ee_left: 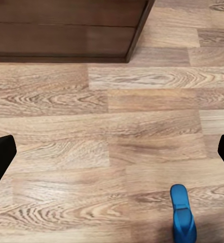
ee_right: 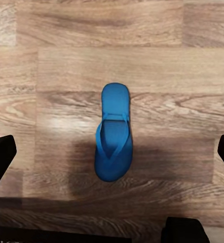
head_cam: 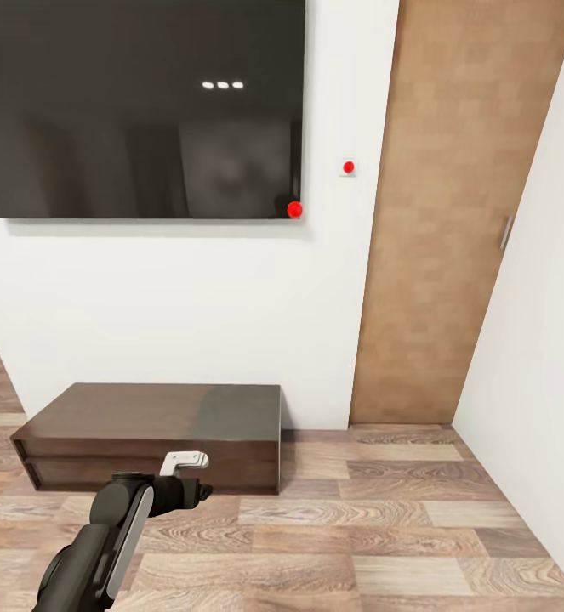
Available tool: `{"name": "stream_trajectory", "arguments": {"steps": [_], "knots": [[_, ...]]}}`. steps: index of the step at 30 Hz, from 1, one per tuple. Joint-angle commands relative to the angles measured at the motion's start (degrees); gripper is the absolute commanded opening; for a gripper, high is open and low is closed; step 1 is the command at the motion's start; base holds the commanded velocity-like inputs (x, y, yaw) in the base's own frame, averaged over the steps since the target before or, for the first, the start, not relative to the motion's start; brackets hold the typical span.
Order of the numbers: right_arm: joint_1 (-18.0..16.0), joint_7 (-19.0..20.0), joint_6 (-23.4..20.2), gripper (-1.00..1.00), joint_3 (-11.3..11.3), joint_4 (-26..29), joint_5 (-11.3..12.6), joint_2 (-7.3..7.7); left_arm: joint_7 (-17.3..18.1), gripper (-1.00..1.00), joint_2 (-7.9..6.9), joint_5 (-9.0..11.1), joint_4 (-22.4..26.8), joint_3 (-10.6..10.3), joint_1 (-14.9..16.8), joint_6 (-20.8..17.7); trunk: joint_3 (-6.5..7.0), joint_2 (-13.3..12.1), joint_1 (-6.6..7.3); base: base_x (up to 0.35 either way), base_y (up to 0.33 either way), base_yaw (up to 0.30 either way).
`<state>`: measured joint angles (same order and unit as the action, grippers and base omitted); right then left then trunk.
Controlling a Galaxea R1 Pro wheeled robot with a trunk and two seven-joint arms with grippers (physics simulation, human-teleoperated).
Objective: In the bedroom, move the book from the bed onto either nightstand, and place the two sandals side by side next to the bed.
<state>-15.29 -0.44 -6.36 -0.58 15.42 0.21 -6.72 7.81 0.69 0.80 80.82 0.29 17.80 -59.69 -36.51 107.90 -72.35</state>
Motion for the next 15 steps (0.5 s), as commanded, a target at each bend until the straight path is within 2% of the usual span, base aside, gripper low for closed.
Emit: {"name": "stream_trajectory", "arguments": {"steps": [1, 6, 15], "knots": [[0.0, -0.07, -0.37, 1.0, -0.07, 0.17, 0.02, -0.05, 0.09, 1.0, 0.0, 0.06, 0.04, 0.04, 0.04, -0.25, -0.24, 0.44, -0.22, 0.0, 0.0, 0.0], [0.0, -0.68, -0.38, 1.0, -0.08, 0.3, 0.1, -0.13, 0.07, 1.0, -0.04, 0.07, 0.04, 0.05, 0.08, -0.25, -1.14, 2.45, -1.32, 0.0, 0.0, 0.0], [0.0, -4.73, -0.4, 1.0, -0.11, 1.06, 0.39, -0.82, 0.05, 1.0, -0.06, 0.06, 0.04, 0.06, 0.13, -0.25, -2.76, 6.06, -3.29, 0.0, 0.0, 0.0]]}}
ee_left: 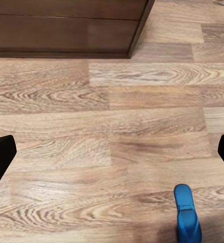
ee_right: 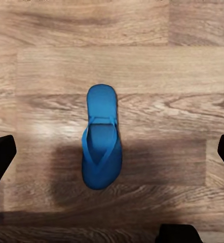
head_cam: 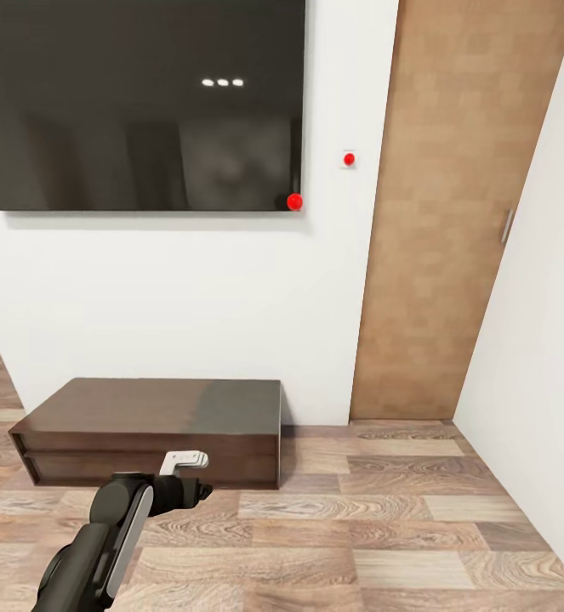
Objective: In the bedroom, move the book from the bed onto either nightstand, and place the two sandals side by side next to the bed.
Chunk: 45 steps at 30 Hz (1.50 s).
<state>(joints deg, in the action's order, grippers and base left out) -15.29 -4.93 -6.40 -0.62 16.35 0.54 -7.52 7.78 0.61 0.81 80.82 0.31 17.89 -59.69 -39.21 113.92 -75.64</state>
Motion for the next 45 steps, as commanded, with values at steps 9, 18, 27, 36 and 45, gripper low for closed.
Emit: {"name": "stream_trajectory", "arguments": {"steps": [9, 18, 27, 36, 45], "knots": [[0.0, -1.49, -0.42, 1.0, -0.08, 0.5, 0.07, -0.57, 0.12, 1.0, 0.01, 0.06, 0.04, 0.04, 0.04, -0.25, -1.68, 3.65, -1.98, 0.0, 0.0, 0.0], [0.0, -1.97, -0.45, 1.0, -0.08, 0.66, 0.14, -0.9, 0.12, 1.0, -0.04, 0.07, 0.04, 0.04, 0.06, -0.25, -3.3, 7.26, -3.95, 0.0, 0.0, 0.0], [0.0, -2.04, -0.45, 1.0, -0.15, 0.65, 0.16, -1.55, 0.13, 1.0, -0.06, 0.14, 0.04, 0.0, 0.07, -0.25, -4.91, 10.87, -5.93, 0.0, 0.0, 0.0], [0.0, -2.06, -0.51, 1.0, -0.17, 0.64, 0.16, -1.77, 0.13, 1.0, -0.07, 0.15, 0.01, -0.03, 0.08, -0.25, -6.53, 14.48, -7.91, 0.0, 0.0, 0.0], [0.0, -2.03, -0.54, 1.0, -0.17, 0.64, 0.21, -2.15, 0.13, 1.0, -0.08, 0.22, 0.04, -0.02, 0.12, -0.25, -8.14, 18.09, -9.88, 0.0, 0.0, 0.0]]}}
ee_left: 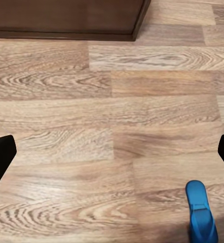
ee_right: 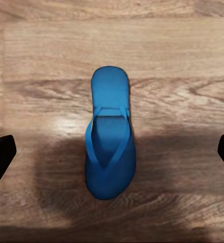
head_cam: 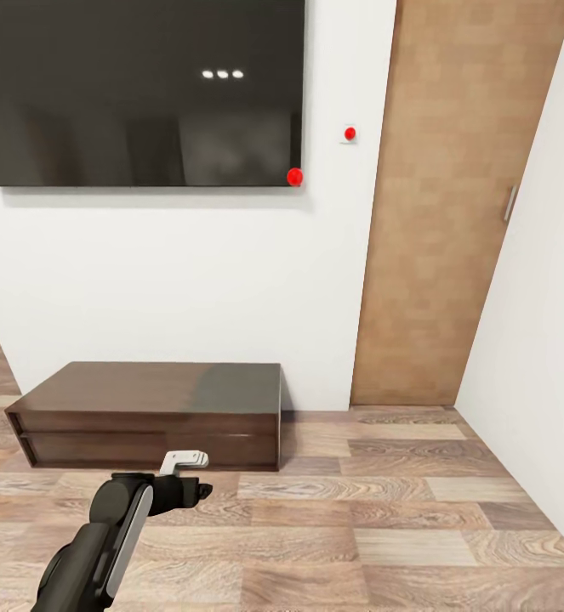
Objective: In the bedroom, move the book from the bed onto either nightstand, and place the two sandals side by side next to the bed.
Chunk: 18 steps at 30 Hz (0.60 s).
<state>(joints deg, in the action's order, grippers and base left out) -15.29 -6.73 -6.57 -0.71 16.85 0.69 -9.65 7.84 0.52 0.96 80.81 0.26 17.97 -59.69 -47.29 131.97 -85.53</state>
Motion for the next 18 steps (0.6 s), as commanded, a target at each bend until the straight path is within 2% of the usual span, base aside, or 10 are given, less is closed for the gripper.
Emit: {"name": "stream_trajectory", "arguments": {"steps": [1, 18], "knots": [[0.0, -0.23, -0.36, 1.0, -0.08, 0.13, 0.07, -0.01, 0.07, 1.0, 0.01, 0.07, 0.04, 0.03, 0.04, -0.25, -0.25, 0.44, -0.21, 0.0, 0.0, 0.0], [-0.12, -0.22, -0.57, 1.0, -0.09, 2.03, 0.23, -0.34, 0.07, 1.0, 0.01, 0.18, 0.27, 0.0, 0.03, -0.25, -3.3, 7.26, -3.95, 0.0, 0.0, 0.0]]}}
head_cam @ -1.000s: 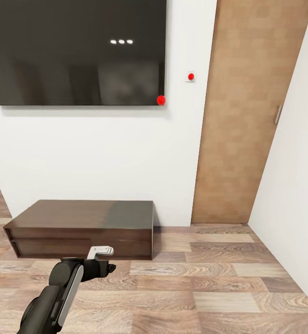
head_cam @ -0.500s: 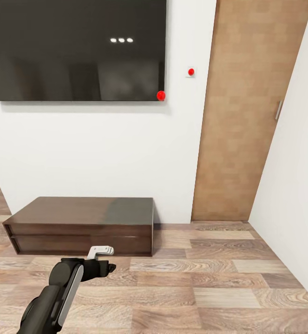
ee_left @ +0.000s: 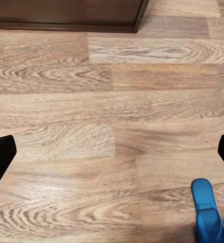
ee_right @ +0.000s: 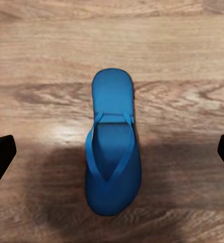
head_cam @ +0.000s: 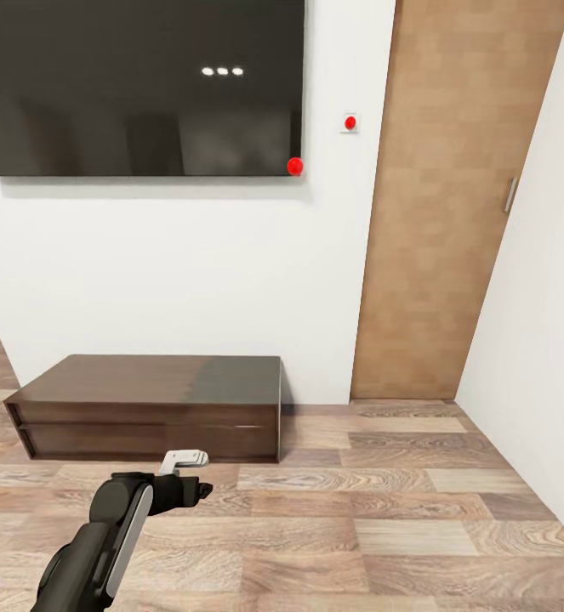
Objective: In the bedroom, move the book from the bed onto either nightstand, and place the two sandals side by side next to the bed.
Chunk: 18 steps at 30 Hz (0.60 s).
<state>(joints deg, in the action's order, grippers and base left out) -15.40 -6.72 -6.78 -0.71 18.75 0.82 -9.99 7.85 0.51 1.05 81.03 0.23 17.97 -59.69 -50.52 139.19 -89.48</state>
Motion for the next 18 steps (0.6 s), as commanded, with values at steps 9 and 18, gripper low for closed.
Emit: {"name": "stream_trajectory", "arguments": {"steps": [9, 18], "knots": [[-0.13, -0.23, -0.41, 1.0, -0.09, 0.53, 0.13, -0.01, 0.1, 1.0, -0.02, 0.15, 0.08, 0.03, 0.01, -0.26, -1.68, 3.65, -1.97, 0.0, 0.0, 0.0], [-0.4, -0.22, -0.47, 1.0, -0.09, 0.44, 0.2, -0.01, 0.14, 1.0, -0.05, 0.17, 0.14, 0.03, 0.04, -0.26, -3.63, 4.16, -2.4, 0.0, 0.0, 0.0]]}}
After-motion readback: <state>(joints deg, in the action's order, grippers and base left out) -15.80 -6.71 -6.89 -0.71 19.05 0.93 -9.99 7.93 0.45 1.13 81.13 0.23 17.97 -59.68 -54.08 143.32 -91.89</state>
